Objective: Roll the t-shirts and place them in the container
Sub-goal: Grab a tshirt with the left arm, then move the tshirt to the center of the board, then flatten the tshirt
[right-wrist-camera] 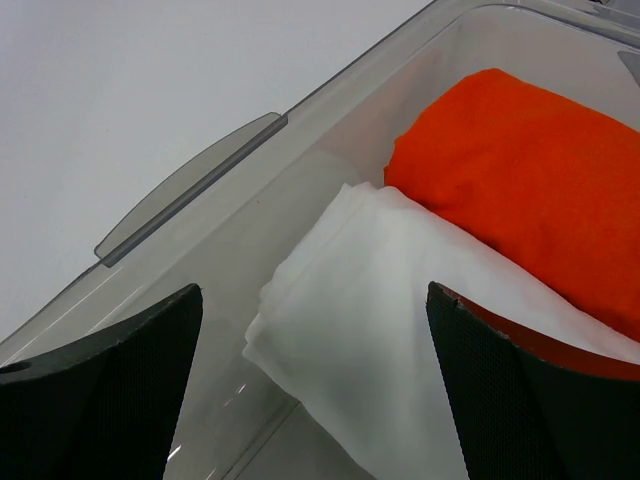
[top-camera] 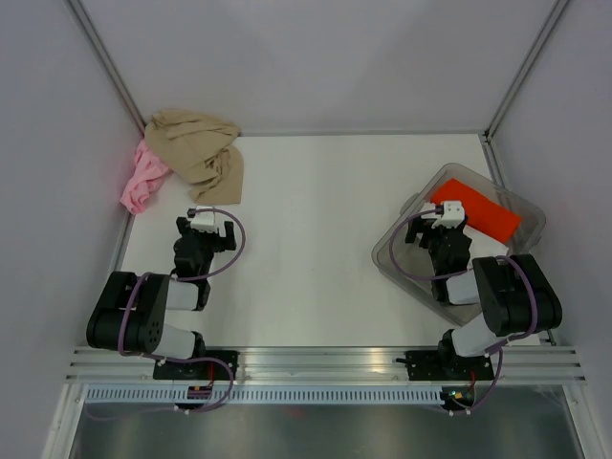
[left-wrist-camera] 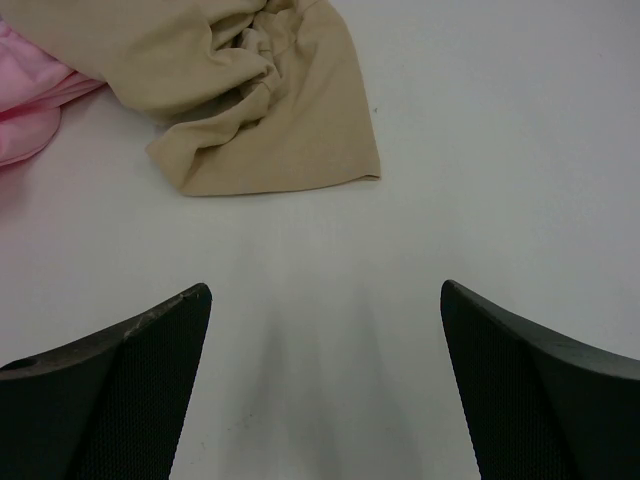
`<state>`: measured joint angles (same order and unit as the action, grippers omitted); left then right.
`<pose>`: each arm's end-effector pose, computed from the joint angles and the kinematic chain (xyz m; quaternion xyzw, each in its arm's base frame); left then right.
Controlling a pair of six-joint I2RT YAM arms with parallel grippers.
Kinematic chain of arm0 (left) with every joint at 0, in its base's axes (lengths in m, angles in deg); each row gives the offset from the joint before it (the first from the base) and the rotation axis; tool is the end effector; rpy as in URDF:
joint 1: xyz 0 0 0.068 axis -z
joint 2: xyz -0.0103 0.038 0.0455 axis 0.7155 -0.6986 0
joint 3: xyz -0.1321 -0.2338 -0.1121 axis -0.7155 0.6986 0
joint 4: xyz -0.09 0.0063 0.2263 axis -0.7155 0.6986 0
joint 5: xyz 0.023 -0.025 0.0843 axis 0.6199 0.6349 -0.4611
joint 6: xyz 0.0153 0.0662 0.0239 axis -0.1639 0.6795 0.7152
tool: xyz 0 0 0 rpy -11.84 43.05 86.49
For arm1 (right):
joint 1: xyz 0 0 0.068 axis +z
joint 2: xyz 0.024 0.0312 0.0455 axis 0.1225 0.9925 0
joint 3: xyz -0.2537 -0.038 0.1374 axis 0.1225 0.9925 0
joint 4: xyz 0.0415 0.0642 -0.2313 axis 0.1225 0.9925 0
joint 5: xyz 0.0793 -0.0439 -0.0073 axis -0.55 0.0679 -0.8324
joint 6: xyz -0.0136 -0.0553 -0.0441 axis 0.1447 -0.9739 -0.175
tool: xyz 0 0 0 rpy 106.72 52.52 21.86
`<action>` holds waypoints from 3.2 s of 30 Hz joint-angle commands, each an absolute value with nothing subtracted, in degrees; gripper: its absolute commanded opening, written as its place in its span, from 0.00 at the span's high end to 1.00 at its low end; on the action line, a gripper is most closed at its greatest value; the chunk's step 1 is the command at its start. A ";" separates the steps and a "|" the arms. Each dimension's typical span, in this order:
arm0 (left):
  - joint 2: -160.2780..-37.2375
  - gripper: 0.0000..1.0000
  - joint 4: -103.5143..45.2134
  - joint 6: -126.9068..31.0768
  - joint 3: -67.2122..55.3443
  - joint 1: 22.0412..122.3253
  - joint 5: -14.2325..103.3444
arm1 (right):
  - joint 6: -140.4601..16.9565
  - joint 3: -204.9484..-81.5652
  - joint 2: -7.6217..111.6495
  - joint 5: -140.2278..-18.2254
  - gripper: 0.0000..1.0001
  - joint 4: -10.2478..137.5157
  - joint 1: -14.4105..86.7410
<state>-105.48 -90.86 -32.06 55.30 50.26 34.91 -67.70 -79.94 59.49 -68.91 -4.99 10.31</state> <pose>0.2426 -0.0179 0.1819 0.0500 0.7495 0.0073 0.6601 0.2569 0.0120 0.1721 -0.0005 0.7559 0.0060 0.6547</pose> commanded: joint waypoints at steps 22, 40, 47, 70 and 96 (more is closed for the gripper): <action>-123.32 0.00 -2.54 -14.11 -14.24 40.52 38.06 | -50.37 -114.64 25.42 -80.10 0.20 55.74 11.69; -151.39 0.01 10.75 -13.22 -39.40 38.04 47.73 | -54.50 -128.09 45.88 -66.31 0.24 69.63 38.49; -156.16 0.42 11.10 -14.54 -43.47 38.39 43.93 | -54.07 -132.04 52.40 -67.10 0.24 69.28 43.42; -97.11 0.88 25.07 2.68 -2.95 58.49 85.50 | -44.49 -140.49 65.95 -67.28 0.31 75.61 52.39; -106.92 0.13 7.24 15.26 18.07 43.31 50.27 | -34.47 -122.30 63.92 -69.19 0.25 81.96 63.98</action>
